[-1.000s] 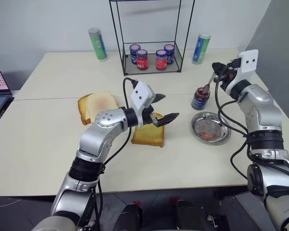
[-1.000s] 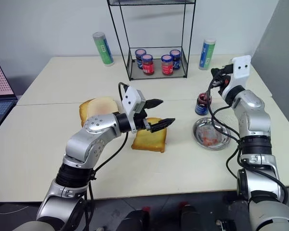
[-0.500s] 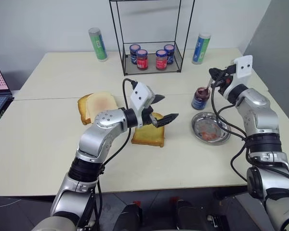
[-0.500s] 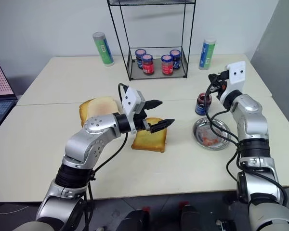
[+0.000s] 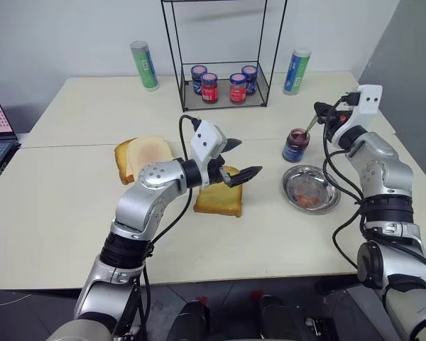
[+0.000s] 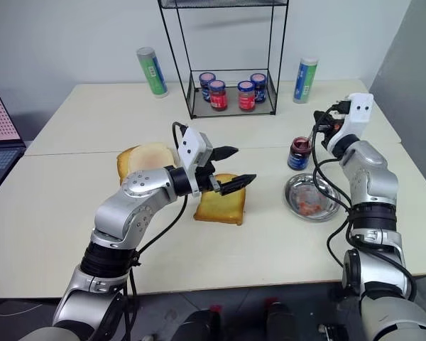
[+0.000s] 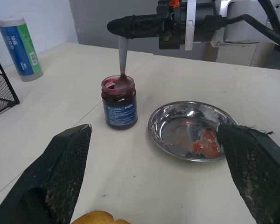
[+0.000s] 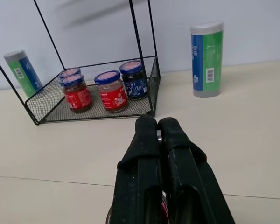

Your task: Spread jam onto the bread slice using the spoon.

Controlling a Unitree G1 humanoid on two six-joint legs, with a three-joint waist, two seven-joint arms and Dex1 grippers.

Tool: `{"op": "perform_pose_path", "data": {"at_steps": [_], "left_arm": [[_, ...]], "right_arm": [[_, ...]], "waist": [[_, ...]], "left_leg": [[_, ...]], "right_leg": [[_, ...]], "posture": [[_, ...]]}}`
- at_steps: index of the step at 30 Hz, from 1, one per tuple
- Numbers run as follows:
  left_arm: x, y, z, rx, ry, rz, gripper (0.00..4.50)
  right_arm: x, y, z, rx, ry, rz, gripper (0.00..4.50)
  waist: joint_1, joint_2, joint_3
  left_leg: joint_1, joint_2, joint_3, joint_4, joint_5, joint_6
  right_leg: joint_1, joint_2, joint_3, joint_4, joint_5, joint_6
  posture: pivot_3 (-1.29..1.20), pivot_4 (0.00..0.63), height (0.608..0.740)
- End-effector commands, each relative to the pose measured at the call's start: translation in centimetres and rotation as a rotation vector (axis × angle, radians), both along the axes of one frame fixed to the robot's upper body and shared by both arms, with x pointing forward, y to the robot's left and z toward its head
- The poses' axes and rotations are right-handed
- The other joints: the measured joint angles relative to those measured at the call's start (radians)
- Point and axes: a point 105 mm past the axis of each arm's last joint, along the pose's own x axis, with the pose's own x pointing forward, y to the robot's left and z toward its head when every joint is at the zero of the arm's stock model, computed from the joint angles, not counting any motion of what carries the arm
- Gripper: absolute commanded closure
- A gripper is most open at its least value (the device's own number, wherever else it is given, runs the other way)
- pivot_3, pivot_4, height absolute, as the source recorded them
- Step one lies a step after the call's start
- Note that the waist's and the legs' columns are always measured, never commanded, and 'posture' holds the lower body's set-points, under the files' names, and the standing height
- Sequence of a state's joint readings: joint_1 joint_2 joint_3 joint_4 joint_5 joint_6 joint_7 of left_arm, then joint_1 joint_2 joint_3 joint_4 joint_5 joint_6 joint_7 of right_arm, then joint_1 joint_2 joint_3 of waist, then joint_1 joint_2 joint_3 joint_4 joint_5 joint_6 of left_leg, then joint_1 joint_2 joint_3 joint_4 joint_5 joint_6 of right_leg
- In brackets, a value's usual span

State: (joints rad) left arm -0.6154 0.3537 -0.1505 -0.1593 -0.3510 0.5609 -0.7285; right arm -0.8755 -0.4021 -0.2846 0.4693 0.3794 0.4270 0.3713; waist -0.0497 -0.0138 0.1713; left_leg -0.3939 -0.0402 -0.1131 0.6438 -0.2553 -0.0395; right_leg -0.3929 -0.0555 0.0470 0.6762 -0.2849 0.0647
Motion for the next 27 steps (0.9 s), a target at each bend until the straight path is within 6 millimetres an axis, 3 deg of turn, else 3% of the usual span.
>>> {"op": "perform_pose_path", "data": {"at_steps": [1,27], "left_arm": [[-0.5,0.1,1.4,-0.016,-0.055,-0.006,0.00],[-0.6,0.1,1.2,-0.013,-0.055,-0.007,0.00]], "right_arm": [[-0.1,-0.4,2.3,0.111,-0.044,-0.003,4.34],[0.0,-1.8,2.1,0.340,0.026,-0.051,4.34]], "waist": [[0.000,0.000,0.000],[-0.001,0.000,0.000]], "left_leg": [[0.000,0.000,0.000,0.000,0.000,0.000],[-0.001,0.000,0.001,0.000,0.000,0.000]], "right_leg": [[0.000,0.000,0.000,0.000,0.000,0.000],[-0.002,0.000,0.001,0.002,0.000,0.000]], "posture": [[0.00,0.150,0.740],[0.00,0.150,0.740]]}}
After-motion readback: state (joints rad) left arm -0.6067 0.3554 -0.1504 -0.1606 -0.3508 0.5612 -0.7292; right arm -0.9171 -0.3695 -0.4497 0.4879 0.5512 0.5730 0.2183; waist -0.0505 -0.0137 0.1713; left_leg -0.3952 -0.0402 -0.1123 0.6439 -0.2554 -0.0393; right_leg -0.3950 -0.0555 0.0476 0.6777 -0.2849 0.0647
